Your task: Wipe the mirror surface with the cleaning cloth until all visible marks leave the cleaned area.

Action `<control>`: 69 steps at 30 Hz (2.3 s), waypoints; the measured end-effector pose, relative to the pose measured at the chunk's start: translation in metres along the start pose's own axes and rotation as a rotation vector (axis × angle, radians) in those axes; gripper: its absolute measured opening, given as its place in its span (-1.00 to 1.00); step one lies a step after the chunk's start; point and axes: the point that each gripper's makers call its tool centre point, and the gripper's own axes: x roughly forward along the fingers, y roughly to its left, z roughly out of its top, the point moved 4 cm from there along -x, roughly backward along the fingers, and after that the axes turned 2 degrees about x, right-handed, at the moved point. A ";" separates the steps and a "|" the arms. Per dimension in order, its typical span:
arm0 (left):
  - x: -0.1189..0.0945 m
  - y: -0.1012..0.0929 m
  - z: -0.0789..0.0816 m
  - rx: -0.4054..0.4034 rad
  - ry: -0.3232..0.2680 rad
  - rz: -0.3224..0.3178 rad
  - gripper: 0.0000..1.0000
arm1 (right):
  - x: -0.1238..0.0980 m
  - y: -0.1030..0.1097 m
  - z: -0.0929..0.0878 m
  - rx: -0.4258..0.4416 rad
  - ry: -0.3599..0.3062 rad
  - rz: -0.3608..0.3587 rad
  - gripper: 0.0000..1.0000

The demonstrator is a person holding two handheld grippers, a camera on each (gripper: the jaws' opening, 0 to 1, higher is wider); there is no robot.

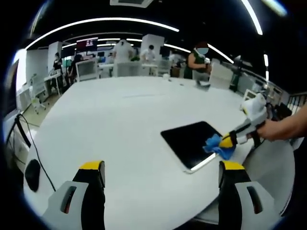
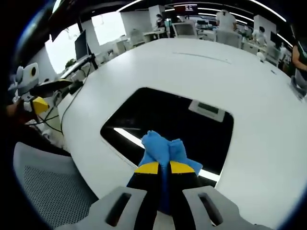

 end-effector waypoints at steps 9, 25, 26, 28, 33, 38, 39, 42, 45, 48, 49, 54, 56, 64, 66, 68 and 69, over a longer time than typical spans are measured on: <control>-0.003 -0.004 0.006 -0.009 -0.036 -0.010 0.98 | -0.006 0.006 -0.008 0.018 0.005 0.016 -0.99; -0.001 -0.009 0.006 -0.057 -0.057 -0.008 0.98 | -0.009 0.011 -0.012 0.039 0.017 0.033 -0.99; -0.001 -0.008 0.004 -0.060 -0.053 -0.006 0.98 | -0.009 0.010 -0.013 0.038 0.011 0.036 -0.99; 0.000 -0.007 0.001 -0.055 -0.037 -0.006 0.98 | -0.010 0.010 -0.012 0.036 0.007 0.038 -0.99; 0.000 -0.005 0.004 -0.058 -0.046 0.002 0.98 | -0.009 0.011 -0.012 0.035 0.017 0.044 -0.99; 0.000 -0.008 0.005 -0.048 -0.041 -0.004 0.98 | -0.009 0.011 -0.012 0.004 0.025 0.048 -0.99; 0.000 -0.008 0.005 -0.047 -0.041 -0.003 0.98 | -0.009 0.011 -0.012 0.003 0.025 0.048 -0.99; 0.000 -0.007 0.006 -0.054 -0.044 0.001 0.98 | -0.009 0.010 -0.012 -0.005 0.028 0.051 -0.99; -0.001 -0.007 0.006 -0.051 -0.042 0.001 0.98 | -0.009 0.008 -0.012 -0.015 0.033 0.050 -0.99; -0.002 -0.005 0.006 -0.050 -0.041 0.005 0.98 | -0.011 0.006 -0.013 -0.017 0.035 0.050 -0.99; -0.002 -0.005 0.006 -0.052 -0.041 0.005 0.98 | -0.011 0.005 -0.013 -0.016 0.037 0.050 -0.99; -0.002 -0.003 0.007 -0.051 -0.040 0.008 0.98 | -0.012 0.002 -0.014 -0.022 0.041 0.052 -0.99; -0.002 -0.003 0.008 -0.049 -0.041 0.006 0.98 | -0.012 0.001 -0.014 -0.022 0.042 0.054 -0.99; -0.001 -0.002 0.009 -0.051 -0.044 0.009 0.98 | -0.016 -0.006 -0.017 -0.005 0.048 0.052 -0.99; -0.001 -0.002 0.009 -0.052 -0.044 0.007 0.98 | -0.016 -0.008 -0.017 -0.001 0.053 0.049 -0.99; 0.000 -0.002 0.008 -0.053 -0.043 0.005 0.98 | -0.017 -0.010 -0.018 0.003 0.054 0.047 -0.99; 0.000 -0.003 0.007 -0.053 -0.042 0.003 0.98 | -0.018 -0.011 -0.018 0.008 0.054 0.047 -0.99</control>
